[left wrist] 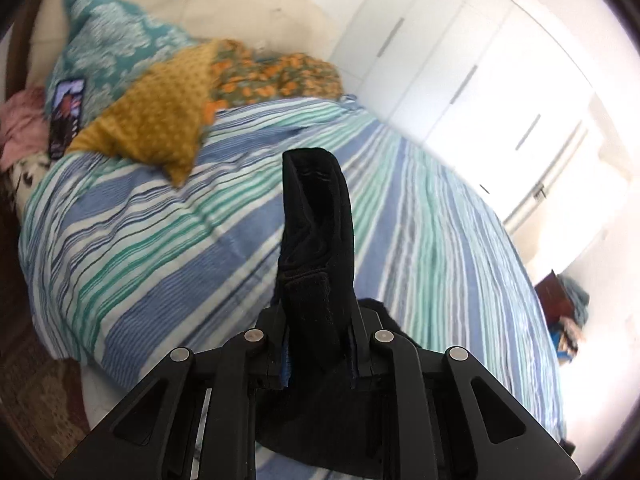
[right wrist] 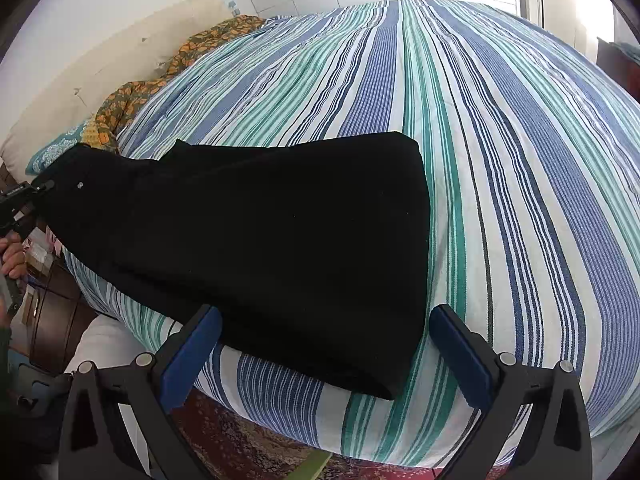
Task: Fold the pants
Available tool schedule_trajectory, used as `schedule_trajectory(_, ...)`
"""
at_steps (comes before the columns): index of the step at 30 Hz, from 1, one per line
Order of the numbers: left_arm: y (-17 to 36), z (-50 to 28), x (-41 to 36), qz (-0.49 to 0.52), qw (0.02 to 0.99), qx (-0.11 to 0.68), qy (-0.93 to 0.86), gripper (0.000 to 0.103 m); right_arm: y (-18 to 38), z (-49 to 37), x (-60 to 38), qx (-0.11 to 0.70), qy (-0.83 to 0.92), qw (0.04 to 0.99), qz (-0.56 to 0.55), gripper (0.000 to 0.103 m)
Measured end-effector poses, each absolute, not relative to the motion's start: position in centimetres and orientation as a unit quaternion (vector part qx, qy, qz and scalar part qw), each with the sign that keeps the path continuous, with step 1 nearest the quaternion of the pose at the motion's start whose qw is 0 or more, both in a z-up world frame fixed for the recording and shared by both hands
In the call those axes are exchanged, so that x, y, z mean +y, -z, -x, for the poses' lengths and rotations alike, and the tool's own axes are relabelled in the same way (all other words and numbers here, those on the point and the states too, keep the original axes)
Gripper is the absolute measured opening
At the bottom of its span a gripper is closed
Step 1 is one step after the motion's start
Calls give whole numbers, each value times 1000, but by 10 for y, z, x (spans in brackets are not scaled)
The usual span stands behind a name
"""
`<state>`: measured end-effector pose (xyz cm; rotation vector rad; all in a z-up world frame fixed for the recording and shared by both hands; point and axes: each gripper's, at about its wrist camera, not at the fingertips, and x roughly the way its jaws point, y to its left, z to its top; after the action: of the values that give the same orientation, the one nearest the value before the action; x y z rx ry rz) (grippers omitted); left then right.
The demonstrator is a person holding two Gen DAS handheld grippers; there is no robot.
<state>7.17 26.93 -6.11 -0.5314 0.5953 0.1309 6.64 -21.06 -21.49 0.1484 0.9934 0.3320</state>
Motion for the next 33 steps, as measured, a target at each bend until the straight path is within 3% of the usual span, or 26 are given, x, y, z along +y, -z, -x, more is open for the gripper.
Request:
schedule_trajectory(9, 25, -70, 84, 121, 936, 317, 95, 18, 190, -67, -247, 425, -137, 885, -131, 103)
schedule_trajectory(15, 87, -80, -29, 54, 895, 397, 196, 19, 178, -67, -299, 393, -75, 894, -203, 103)
schedule_trajectory(19, 151, -83, -92, -95, 860, 458, 204, 29, 178, -64, -320, 382, -48, 891, -239, 103)
schedule_trajectory(20, 151, -75, -98, -116, 860, 453, 203, 30, 178, -64, -325, 379, -45, 890, -250, 103)
schedule_trajectory(22, 129, -61, -90, -105, 868, 430, 227, 54, 178, -63, -336, 371, -43, 886, -276, 103)
schedule_trajectory(26, 73, -48, -38, -16, 892, 388, 230, 67, 177, -60, -357, 350, -57, 869, -344, 103)
schedule_trajectory(30, 60, -60, 34, 34, 916, 376, 133, 67, 175, -72, -349, 354, -160, 827, -406, 103)
schedule_trajectory(32, 78, -71, 61, 37, 911, 400, 88, 53, 174, -82, -331, 375, -239, 789, -424, 103)
schedule_trajectory(33, 93, -77, 68, 36, 904, 419, 78, 40, 175, -88, -322, 392, -267, 769, -428, 102)
